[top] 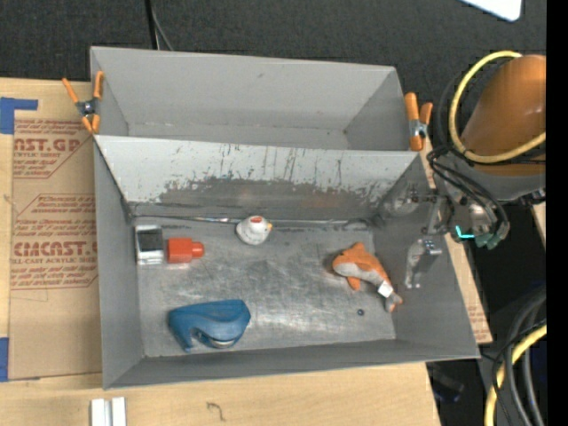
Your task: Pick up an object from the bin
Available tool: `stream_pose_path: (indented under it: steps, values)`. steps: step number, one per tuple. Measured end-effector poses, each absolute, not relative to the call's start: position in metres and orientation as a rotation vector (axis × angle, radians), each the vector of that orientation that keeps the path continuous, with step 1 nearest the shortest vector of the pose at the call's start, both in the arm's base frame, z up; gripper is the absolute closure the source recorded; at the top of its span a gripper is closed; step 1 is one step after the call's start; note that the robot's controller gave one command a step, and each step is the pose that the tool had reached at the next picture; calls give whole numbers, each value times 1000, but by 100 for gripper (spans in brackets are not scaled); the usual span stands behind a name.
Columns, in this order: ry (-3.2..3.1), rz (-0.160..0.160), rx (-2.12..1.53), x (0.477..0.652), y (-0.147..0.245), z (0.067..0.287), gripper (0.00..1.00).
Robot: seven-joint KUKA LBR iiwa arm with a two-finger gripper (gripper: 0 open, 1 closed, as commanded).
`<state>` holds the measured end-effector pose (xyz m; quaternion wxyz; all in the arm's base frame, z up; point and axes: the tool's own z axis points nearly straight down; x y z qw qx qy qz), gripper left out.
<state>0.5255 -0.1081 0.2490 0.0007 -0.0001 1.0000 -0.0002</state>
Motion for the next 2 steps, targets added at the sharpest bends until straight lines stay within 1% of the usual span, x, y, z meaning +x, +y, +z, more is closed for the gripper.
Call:
stream_pose_path:
  steps: [1, 2]
  values:
    - [3139, -1, -2, 526, -108, 249, 0]
    - [3127, -4, 21, 530, -110, 232, 0]
